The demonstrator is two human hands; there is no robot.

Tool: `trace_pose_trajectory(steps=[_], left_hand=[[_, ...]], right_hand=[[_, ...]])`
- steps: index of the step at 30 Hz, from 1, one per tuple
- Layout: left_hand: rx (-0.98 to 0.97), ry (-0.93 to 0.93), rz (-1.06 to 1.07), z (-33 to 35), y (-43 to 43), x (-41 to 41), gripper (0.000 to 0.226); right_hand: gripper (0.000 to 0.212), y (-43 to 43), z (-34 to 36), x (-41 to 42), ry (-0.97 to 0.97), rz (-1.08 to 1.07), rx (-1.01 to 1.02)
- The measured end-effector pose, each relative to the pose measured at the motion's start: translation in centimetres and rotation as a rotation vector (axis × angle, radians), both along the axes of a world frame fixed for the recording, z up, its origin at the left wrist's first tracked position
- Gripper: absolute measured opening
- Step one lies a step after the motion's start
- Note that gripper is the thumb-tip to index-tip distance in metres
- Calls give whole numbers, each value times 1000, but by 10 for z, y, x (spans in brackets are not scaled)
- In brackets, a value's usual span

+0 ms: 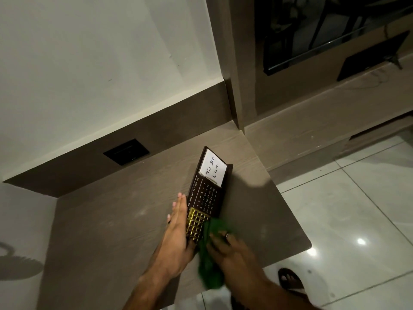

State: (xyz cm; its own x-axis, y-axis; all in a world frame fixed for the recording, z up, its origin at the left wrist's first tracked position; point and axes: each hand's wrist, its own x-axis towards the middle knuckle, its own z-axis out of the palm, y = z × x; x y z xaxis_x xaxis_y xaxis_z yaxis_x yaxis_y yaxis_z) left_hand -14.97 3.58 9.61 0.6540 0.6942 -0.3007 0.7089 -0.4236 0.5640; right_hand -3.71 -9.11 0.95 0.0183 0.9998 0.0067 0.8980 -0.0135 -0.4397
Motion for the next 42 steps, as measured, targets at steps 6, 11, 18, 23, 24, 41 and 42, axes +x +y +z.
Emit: trace_pose_trajectory(steps=[6,11,18,23,24,41,42], left_hand=[[26,39,-1,-1,0,0,113],[-45,0,29,-3,1,1,120],[-96,-58,133,-4,0,-4,117],[-210,-210,348,-3,-9,-9,103],[-230,-233,377,-4,-10,-9,92],[-126,-122,203,-8,-4,-13,97],[-137,-133,207,-8,-5,-12,94]], right_hand=[[67,93,21,105,-14,-494,69],[76,67,8,45,-56,-320,-35],[79,-9,16,-1,211,-138,22],[83,29,45,23,375,-390,227],[80,35,51,22,360,-308,244],[67,75,48,38,115,-304,143],[68,73,45,32,86,-280,169]])
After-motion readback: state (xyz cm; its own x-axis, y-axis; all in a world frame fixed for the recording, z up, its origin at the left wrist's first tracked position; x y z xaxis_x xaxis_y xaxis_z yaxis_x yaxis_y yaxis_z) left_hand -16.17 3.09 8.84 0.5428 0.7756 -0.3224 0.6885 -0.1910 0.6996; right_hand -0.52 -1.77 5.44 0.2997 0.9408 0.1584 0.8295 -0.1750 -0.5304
